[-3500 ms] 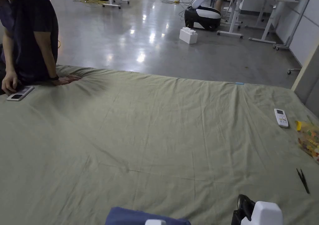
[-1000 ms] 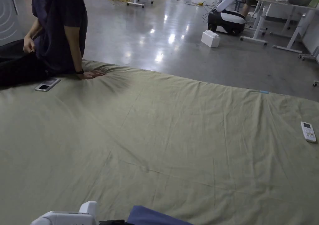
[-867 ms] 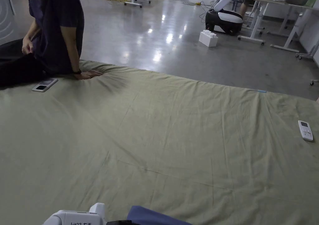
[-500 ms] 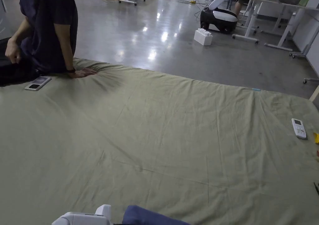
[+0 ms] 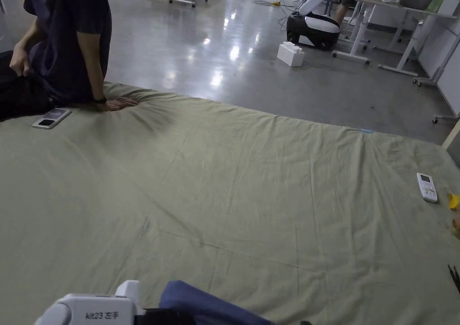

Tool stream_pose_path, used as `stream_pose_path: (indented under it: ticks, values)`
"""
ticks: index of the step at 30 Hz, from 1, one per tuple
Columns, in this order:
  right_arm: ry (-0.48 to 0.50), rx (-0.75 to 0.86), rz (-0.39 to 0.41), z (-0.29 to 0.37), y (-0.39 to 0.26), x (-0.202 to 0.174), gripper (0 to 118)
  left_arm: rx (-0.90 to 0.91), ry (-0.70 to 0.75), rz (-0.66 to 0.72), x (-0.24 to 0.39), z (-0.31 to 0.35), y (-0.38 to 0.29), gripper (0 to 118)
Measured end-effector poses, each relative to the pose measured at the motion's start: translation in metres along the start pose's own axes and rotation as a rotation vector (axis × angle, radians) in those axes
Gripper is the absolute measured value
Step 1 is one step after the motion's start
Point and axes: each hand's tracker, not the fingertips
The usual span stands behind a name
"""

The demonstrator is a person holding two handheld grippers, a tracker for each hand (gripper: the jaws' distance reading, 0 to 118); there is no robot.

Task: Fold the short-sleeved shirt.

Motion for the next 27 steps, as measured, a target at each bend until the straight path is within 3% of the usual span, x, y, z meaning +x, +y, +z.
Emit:
stream_pose_path:
  ticks: [9, 13, 17, 21, 27]
  values:
    - [-0.137, 0.223, -0.072, 0.024, 0.099, 0.063, 3, 0.037, 0.208, -0.106, -0.012, 0.106, 0.082, 22]
    - [-0.172, 0.278, -0.078, 0.032, 0.126, 0.078, 3, 0.073, 0.323, -0.082, -0.035, 0.167, 0.121, 22]
    - [-0.207, 0.321, -0.040, 0.038, 0.139, 0.087, 3, 0.107, 0.454, -0.069, -0.059, 0.227, 0.150, 22]
    - [-0.220, 0.326, -0.053, 0.042, 0.141, 0.089, 3, 0.104, 0.607, -0.042, -0.080, 0.273, 0.170, 22]
    - [-0.215, 0.292, -0.036, 0.038, 0.129, 0.084, 3, 0.076, 0.829, -0.070, -0.091, 0.289, 0.176, 22]
